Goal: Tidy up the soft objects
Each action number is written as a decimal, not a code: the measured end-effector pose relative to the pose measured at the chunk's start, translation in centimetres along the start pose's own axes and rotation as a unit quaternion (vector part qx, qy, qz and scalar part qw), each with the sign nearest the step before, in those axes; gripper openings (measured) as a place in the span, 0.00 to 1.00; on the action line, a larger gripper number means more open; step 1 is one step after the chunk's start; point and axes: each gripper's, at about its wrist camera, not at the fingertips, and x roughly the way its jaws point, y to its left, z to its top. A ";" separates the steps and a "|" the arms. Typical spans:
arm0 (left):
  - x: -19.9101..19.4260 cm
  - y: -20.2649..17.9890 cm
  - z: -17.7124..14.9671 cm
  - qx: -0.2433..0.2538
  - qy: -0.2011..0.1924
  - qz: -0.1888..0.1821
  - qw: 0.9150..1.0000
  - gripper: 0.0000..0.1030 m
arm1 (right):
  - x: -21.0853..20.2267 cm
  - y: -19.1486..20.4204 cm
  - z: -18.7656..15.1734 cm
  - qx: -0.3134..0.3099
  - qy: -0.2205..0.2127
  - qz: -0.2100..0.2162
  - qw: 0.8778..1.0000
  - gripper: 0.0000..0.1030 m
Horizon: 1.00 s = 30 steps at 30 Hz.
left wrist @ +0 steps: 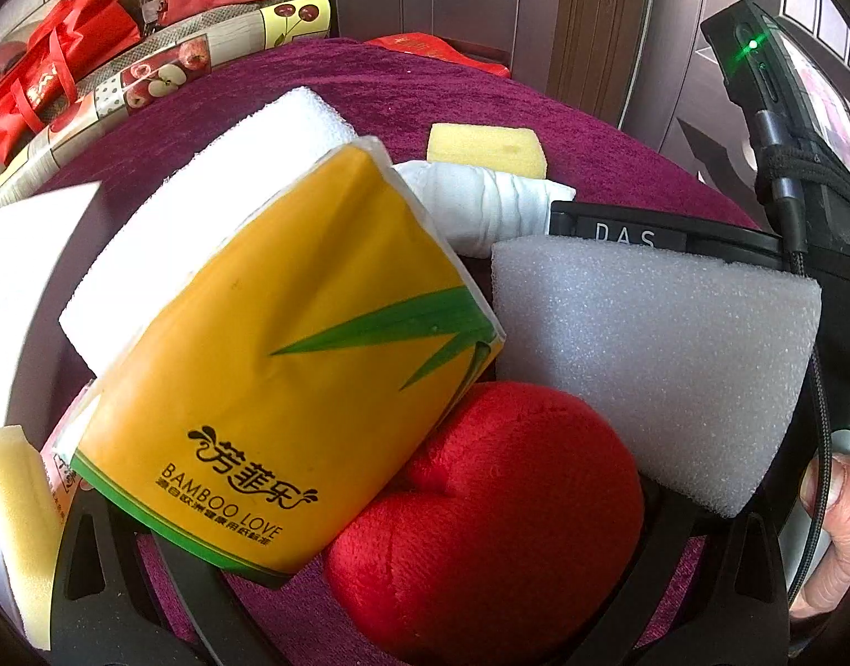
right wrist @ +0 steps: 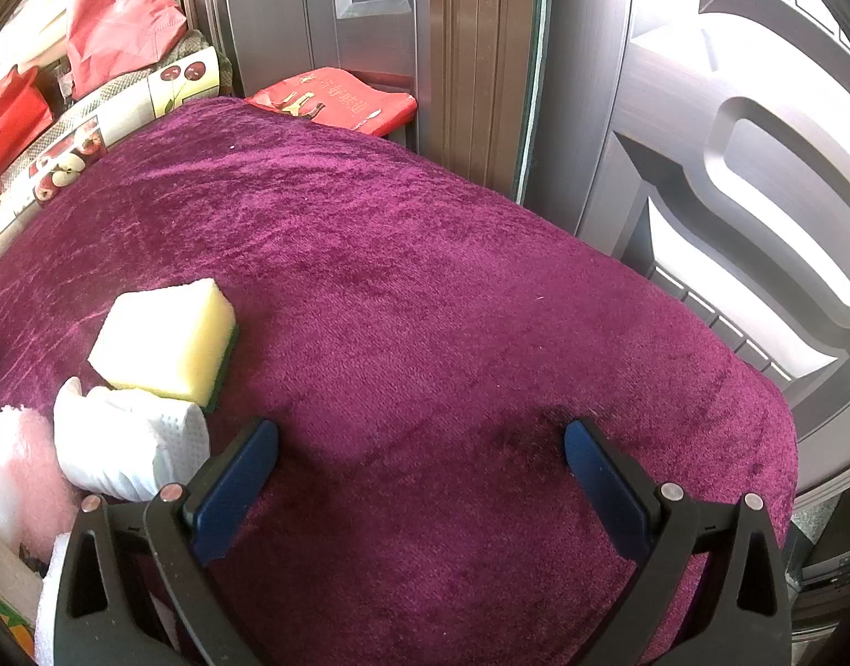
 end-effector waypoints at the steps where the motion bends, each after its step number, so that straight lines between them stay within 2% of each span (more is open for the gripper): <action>1: 0.0 0.0 0.0 0.000 0.000 0.000 1.000 0.99 | 0.0 0.0 0.0 0.000 0.000 0.000 1.000 1.00; 16: 0.0 0.0 0.0 0.000 0.000 0.000 1.000 0.99 | -0.1 -0.1 0.1 0.003 -0.001 0.004 1.000 1.00; 19: 0.0 0.0 0.0 0.000 0.000 0.000 1.000 0.99 | -1.0 -1.9 0.2 0.039 -0.014 0.045 0.998 1.00; 21: 0.0 0.0 0.0 0.000 0.000 0.000 1.000 0.99 | -2.2 -3.4 0.1 0.066 -0.037 0.070 0.995 1.00; 26: 0.1 0.6 0.1 0.001 0.000 0.001 1.000 0.99 | -6.9 -7.3 0.6 0.102 -0.131 0.175 0.970 1.00; 29: 0.0 0.1 0.0 -0.005 0.001 0.008 1.000 0.99 | -9.0 -7.9 0.6 0.072 -0.185 0.221 0.955 1.00; 30: -0.7 0.2 -0.2 -0.012 -0.003 0.000 1.000 0.99 | -9.6 -7.9 0.5 0.057 -0.202 0.237 0.948 1.00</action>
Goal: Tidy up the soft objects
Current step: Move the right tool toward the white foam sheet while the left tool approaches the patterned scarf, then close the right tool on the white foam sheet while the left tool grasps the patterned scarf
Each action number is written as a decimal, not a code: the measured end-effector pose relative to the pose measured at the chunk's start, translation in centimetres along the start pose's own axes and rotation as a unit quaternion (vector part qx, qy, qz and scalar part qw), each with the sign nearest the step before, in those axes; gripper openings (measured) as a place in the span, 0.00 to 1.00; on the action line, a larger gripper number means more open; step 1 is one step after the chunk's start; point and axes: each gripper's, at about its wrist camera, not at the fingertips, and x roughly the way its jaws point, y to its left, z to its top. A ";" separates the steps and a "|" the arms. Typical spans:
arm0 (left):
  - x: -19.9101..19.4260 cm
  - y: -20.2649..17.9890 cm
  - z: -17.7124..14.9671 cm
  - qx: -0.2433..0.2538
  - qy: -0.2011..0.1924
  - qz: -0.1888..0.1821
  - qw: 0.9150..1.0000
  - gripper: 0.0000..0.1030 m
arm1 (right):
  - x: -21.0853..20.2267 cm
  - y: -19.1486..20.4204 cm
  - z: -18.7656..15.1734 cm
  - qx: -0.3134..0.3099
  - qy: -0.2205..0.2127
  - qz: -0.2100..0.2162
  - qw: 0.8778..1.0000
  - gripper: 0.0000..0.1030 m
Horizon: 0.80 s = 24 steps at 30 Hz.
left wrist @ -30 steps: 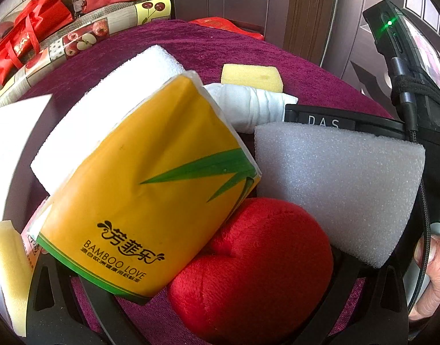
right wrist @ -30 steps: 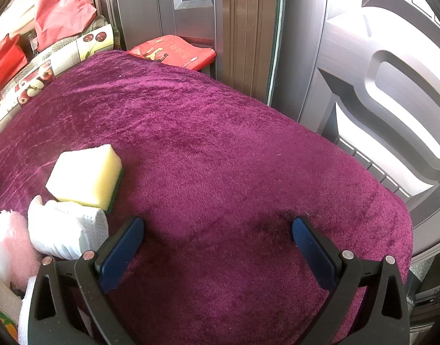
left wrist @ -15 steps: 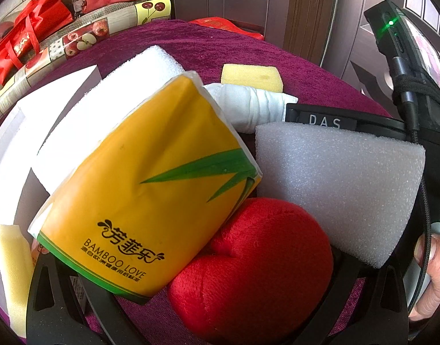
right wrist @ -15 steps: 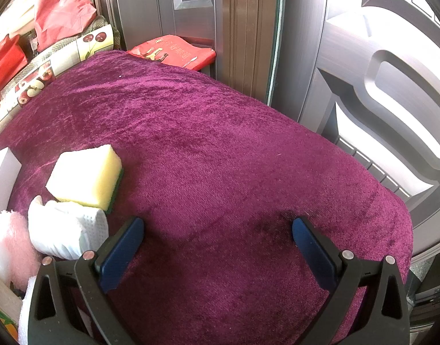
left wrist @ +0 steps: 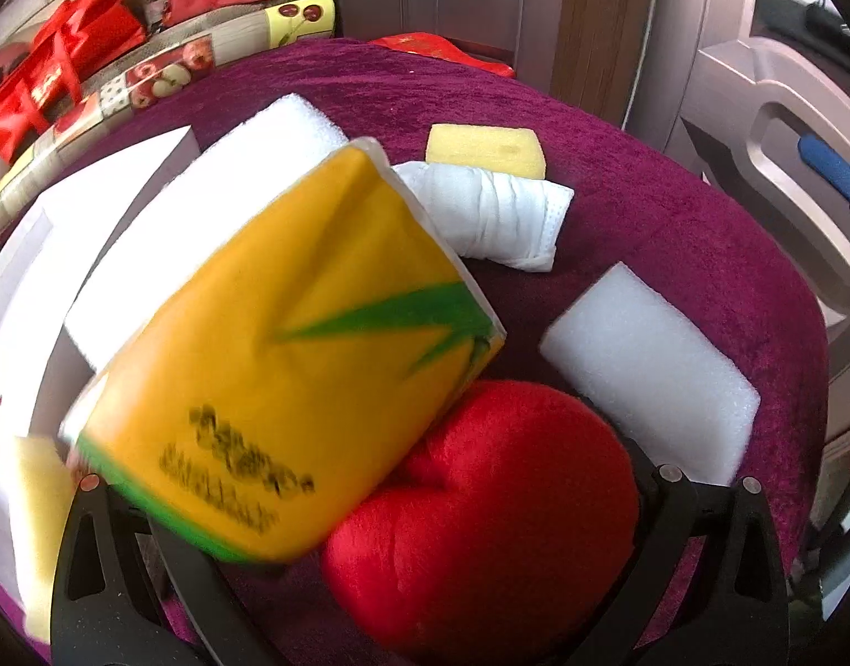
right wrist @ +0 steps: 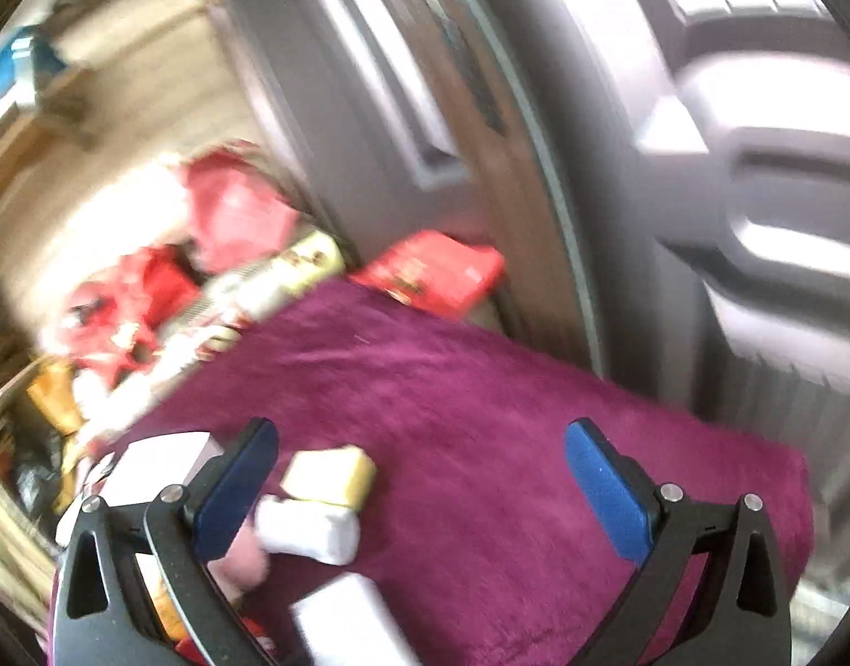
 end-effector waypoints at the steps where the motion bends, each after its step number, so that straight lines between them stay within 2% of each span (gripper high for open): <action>1: -0.9 -0.4 -0.4 -0.010 -0.008 -0.017 1.000 0.99 | -0.5 0.1 0.0 -0.013 -0.011 0.017 1.000 1.00; 3: -3.5 -0.8 -1.2 -0.025 -0.029 -0.063 0.997 0.99 | -1.0 0.4 -0.1 -0.033 -0.021 0.038 0.999 1.00; 5: -6.8 -0.5 -1.4 -0.025 -0.061 -0.080 0.995 1.00 | -1.3 0.7 0.0 -0.051 -0.025 0.048 0.997 1.00; 8: -12.1 1.8 -2.6 -0.042 -0.116 -0.075 0.990 1.00 | -1.3 1.3 0.0 -0.083 -0.006 0.066 0.994 1.00; 10: -14.1 4.4 -4.2 -0.070 -0.131 -0.040 0.988 1.00 | -0.1 2.0 -0.3 -0.111 0.047 0.091 0.989 1.00; 12: -14.7 6.5 -5.7 -0.087 -0.128 0.006 0.988 1.00 | 1.3 2.7 -1.3 -0.141 0.101 0.097 0.980 1.00; 13: -14.7 7.4 -6.5 -0.092 -0.119 0.023 0.988 1.00 | 2.4 3.3 -2.1 -0.163 0.140 0.097 0.972 1.00; 16: -13.6 9.4 -8.8 -0.107 -0.082 0.044 0.990 1.00 | 3.7 4.3 -4.3 -0.197 0.203 0.096 0.954 1.00; 20: -12.0 9.4 -10.3 -0.120 -0.045 0.042 0.991 1.00 | 4.3 5.1 -6.3 -0.231 0.222 0.075 0.944 1.00; 24: -10.3 8.8 -9.7 -0.119 -0.027 0.026 0.992 1.00 | 4.9 5.2 -7.0 -0.249 0.241 0.064 0.936 0.91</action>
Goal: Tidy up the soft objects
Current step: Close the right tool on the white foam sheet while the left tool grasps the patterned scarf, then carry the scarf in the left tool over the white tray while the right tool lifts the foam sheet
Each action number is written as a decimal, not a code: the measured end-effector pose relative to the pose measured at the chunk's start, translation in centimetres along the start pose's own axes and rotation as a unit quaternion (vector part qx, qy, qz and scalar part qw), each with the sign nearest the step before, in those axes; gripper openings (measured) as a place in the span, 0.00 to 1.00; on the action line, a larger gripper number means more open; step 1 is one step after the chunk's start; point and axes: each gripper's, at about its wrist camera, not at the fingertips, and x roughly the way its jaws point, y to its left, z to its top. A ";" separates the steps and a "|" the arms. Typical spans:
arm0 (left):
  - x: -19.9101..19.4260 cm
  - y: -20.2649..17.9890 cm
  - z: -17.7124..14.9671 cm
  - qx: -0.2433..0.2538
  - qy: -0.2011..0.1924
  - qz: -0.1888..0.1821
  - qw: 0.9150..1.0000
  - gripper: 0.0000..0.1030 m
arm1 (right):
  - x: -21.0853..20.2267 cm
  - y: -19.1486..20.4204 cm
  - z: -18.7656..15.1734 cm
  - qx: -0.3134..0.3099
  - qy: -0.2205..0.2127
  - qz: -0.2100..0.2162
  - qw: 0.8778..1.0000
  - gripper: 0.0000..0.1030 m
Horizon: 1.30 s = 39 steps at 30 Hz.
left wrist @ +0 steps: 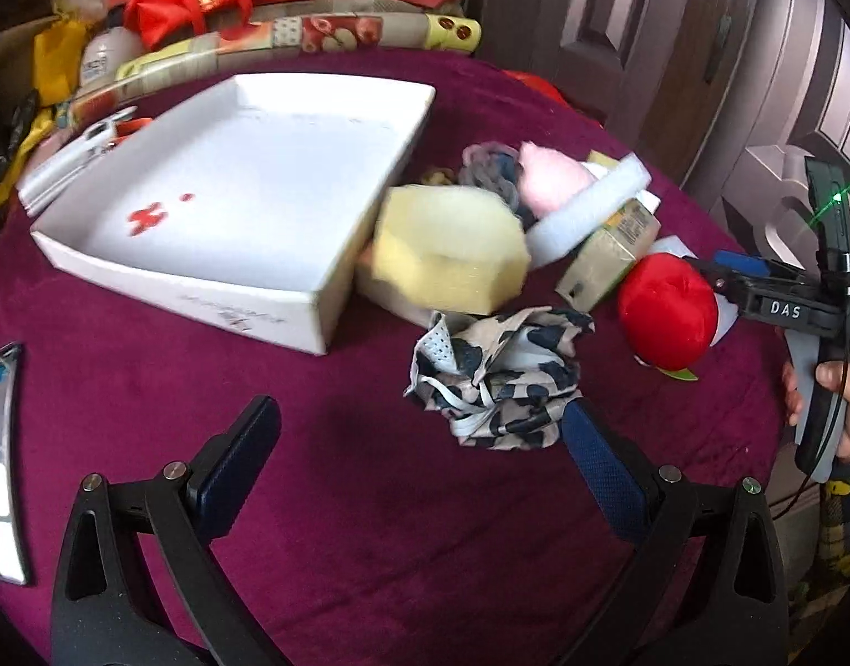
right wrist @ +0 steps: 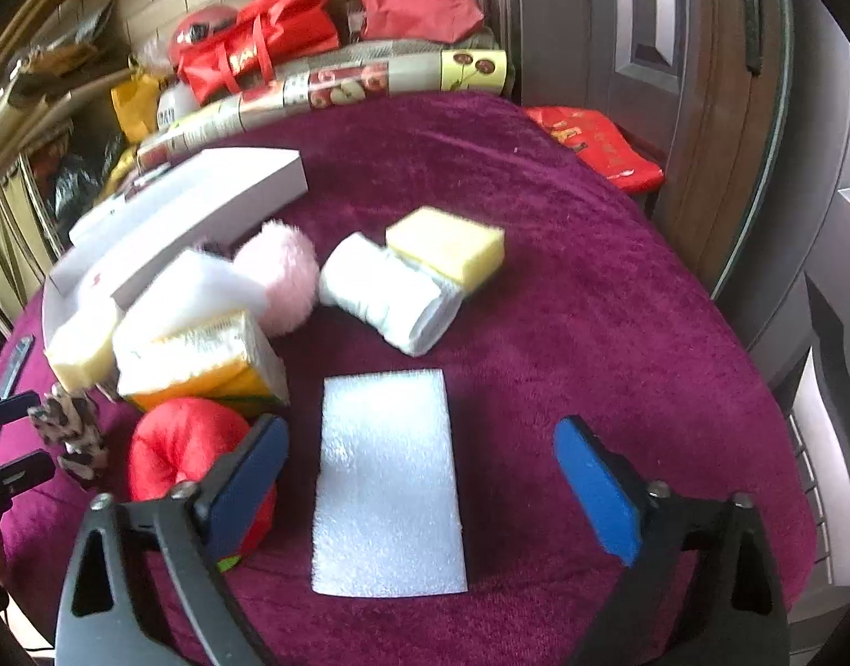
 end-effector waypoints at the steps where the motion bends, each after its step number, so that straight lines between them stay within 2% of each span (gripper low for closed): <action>1: 0.4 -0.3 0.3 0.006 0.002 0.001 1.000 1.00 | 0.1 0.0 -0.1 -0.002 0.006 0.002 1.000 0.91; 2: 1.0 -0.8 0.7 0.013 0.008 0.004 1.000 1.00 | 0.1 0.0 -0.1 -0.005 0.012 0.001 1.000 0.89; 4: 2.1 -1.3 1.2 0.017 0.020 0.005 1.000 0.99 | 0.7 0.1 -0.3 -0.006 0.021 0.003 1.000 0.78; 5: 2.7 -1.6 1.3 0.017 0.029 -0.002 0.999 0.99 | 0.9 0.1 -0.3 -0.006 0.026 0.008 1.000 0.69; 8: 3.5 -2.3 1.6 0.021 0.039 0.002 0.999 0.98 | 1.1 0.5 -0.6 -0.019 0.029 0.003 0.999 0.67; 11: 2.3 -2.7 1.5 0.020 0.031 -0.026 0.999 0.99 | 1.0 0.5 -0.8 -0.022 0.028 0.005 0.999 0.65; 15: 0.7 -2.7 1.4 0.018 0.015 -0.026 0.999 0.98 | 0.9 0.1 -0.9 -0.021 0.023 -0.001 0.999 0.49; 21: 2.2 -3.0 2.4 0.008 0.026 -0.016 1.000 0.98 | 0.9 -0.5 -0.8 0.002 0.013 0.011 1.000 0.49; 23: 3.0 -3.4 2.7 0.010 0.033 -0.011 0.999 0.89 | 0.8 -0.7 -0.8 0.011 0.009 0.017 1.000 0.49; 25: 3.8 -3.4 2.5 0.009 0.042 -0.005 0.999 0.53 | 0.5 -1.2 -0.7 0.026 0.004 0.031 0.999 0.49; 26: 3.7 -3.6 2.4 0.016 0.029 0.011 0.999 0.40 | 0.2 -1.4 -0.6 0.033 0.000 0.036 0.999 0.49; 27: 3.6 -3.7 2.2 0.024 0.025 0.019 0.999 0.36 | -0.1 -1.5 -0.6 0.038 -0.006 0.039 0.998 0.49; 29: 3.3 -3.3 1.9 0.019 0.018 0.010 1.000 0.32 | -0.9 -1.8 -0.4 0.044 -0.021 0.043 0.998 0.49; 34: 2.4 -2.5 1.6 0.004 0.005 0.007 1.000 0.32 | -2.8 -1.1 0.2 0.051 -0.054 0.063 0.995 0.49; 39: 0.5 -2.2 1.4 -0.001 -0.030 0.014 0.999 0.32 | -4.2 0.8 1.1 0.038 -0.078 0.087 0.992 0.49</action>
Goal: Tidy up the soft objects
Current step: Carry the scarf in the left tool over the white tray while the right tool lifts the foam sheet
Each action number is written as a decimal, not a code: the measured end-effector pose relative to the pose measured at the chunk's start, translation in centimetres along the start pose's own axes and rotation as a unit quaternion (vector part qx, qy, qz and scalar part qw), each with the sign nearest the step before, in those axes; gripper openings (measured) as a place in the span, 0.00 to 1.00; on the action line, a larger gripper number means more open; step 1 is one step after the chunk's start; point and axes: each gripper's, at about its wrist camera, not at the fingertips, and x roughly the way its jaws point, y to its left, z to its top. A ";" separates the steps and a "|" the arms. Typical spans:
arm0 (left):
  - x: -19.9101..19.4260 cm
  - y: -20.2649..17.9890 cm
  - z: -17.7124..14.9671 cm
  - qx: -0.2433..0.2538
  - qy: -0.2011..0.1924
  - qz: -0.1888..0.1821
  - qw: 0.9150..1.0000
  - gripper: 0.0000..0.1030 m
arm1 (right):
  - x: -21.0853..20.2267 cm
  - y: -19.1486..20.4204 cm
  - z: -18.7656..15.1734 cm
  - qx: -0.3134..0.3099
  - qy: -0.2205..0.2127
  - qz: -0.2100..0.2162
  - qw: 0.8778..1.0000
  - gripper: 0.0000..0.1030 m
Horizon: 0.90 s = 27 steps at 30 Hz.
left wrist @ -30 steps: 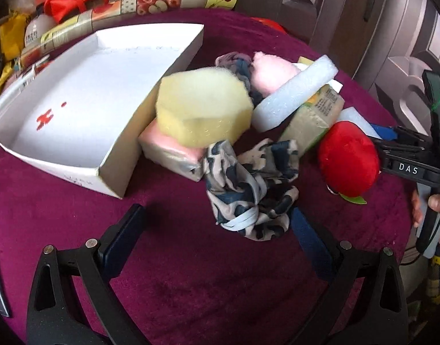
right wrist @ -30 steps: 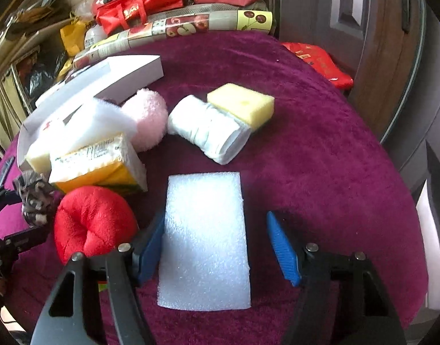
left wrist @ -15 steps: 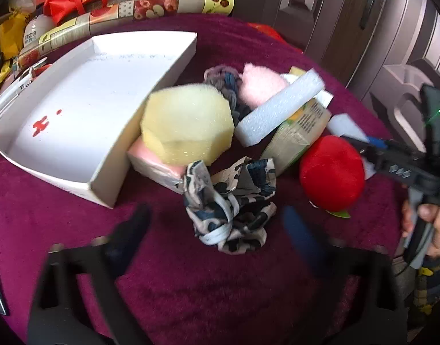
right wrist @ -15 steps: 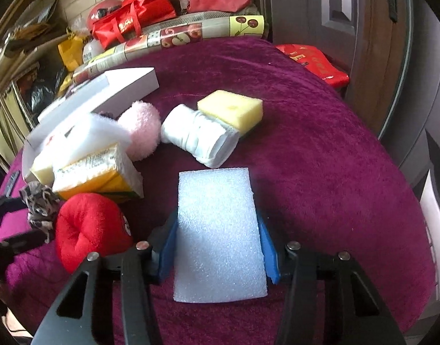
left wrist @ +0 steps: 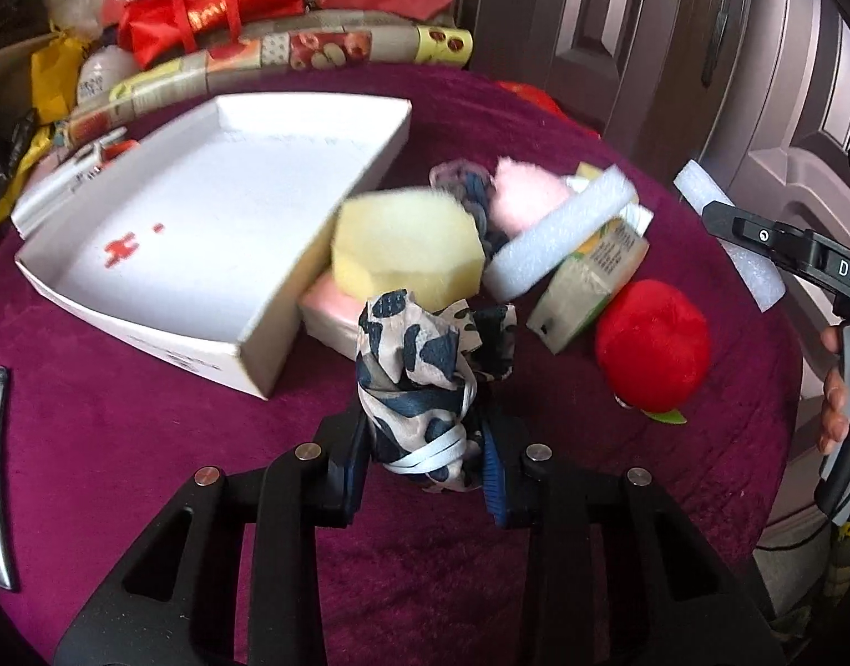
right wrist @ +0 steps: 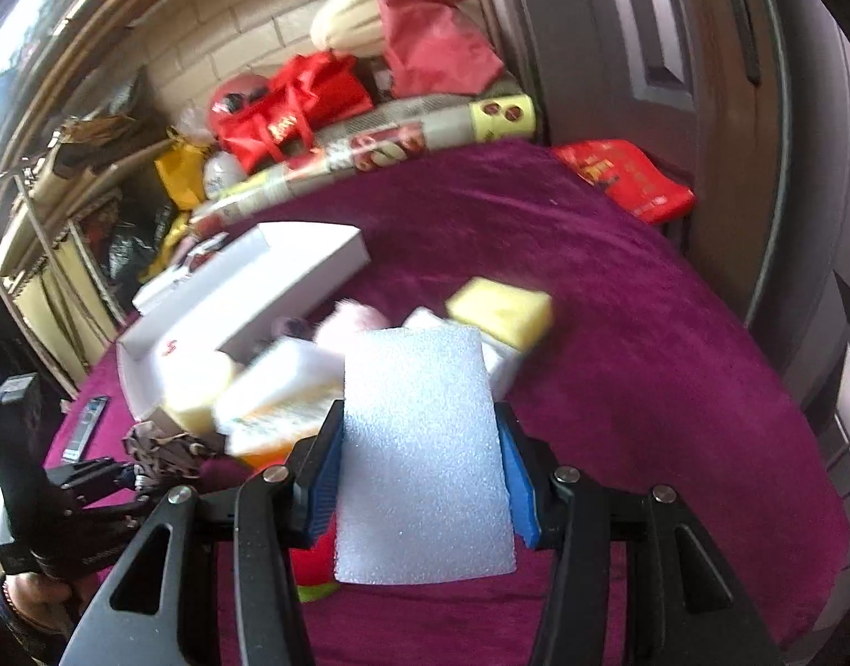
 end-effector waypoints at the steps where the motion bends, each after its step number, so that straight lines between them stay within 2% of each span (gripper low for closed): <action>1: -0.3 0.1 0.0 -0.002 -0.006 0.001 1.000 0.32 | -0.1 0.4 0.2 0.000 -0.005 0.005 1.000 0.49; 5: -1.8 0.9 0.4 -0.014 -0.032 0.010 0.999 0.32 | -0.3 1.7 0.7 0.001 -0.012 0.029 1.000 0.49; 13: -4.6 3.1 1.3 -0.032 -0.082 0.049 0.995 0.32 | -0.3 4.2 1.5 -0.018 -0.037 0.042 0.998 0.49; 27: -6.5 6.1 3.5 -0.044 -0.112 0.096 0.988 0.32 | 0.6 7.4 3.3 -0.030 -0.033 0.081 0.996 0.49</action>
